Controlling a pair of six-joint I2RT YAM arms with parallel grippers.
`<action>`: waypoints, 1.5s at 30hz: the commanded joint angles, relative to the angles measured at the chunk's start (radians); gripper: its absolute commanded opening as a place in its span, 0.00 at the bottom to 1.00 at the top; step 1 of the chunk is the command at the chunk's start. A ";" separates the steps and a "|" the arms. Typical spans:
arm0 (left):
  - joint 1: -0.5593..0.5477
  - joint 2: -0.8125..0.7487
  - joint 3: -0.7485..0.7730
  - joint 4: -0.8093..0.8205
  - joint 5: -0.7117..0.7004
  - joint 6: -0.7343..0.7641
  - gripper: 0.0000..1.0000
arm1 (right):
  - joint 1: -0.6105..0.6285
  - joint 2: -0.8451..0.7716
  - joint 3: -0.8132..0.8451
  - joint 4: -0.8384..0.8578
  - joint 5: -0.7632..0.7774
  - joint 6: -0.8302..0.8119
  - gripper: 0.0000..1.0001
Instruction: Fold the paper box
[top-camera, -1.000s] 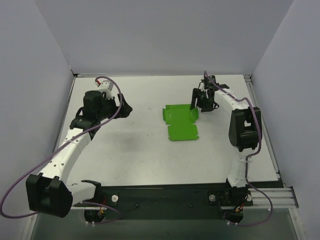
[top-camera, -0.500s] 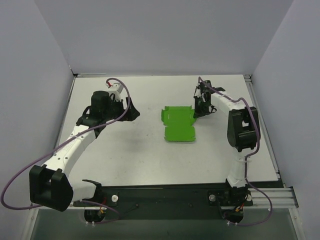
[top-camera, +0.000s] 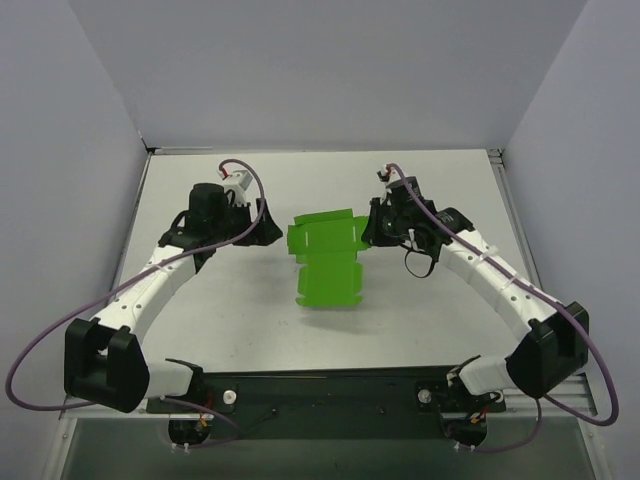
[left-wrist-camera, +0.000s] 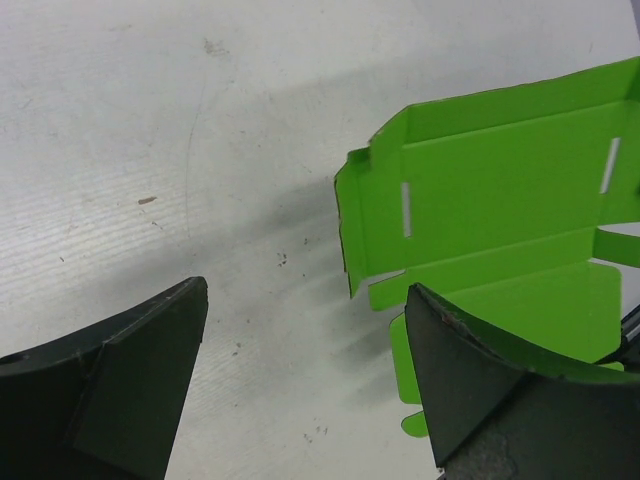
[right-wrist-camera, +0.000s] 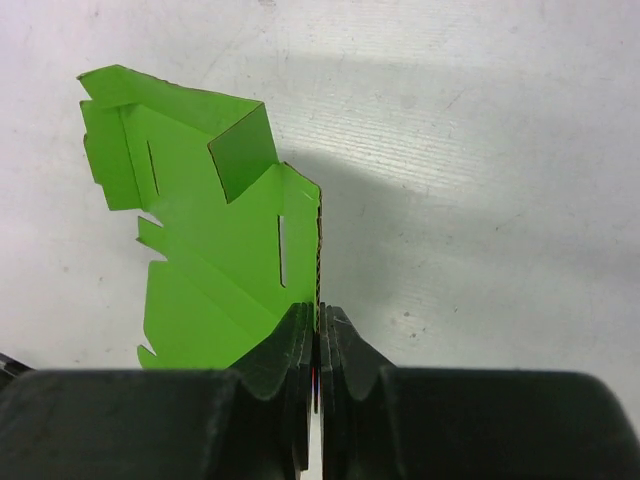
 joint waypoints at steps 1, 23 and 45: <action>-0.001 0.019 0.034 -0.046 -0.018 0.022 0.91 | 0.001 -0.112 -0.075 0.058 -0.011 0.102 0.00; 0.001 0.020 -0.066 0.250 0.345 -0.096 0.73 | -0.001 -0.252 -0.084 0.114 -0.197 0.120 0.00; -0.388 -0.231 -0.154 0.095 -0.432 0.329 0.00 | 0.065 -0.462 -0.346 0.308 -0.088 0.663 0.71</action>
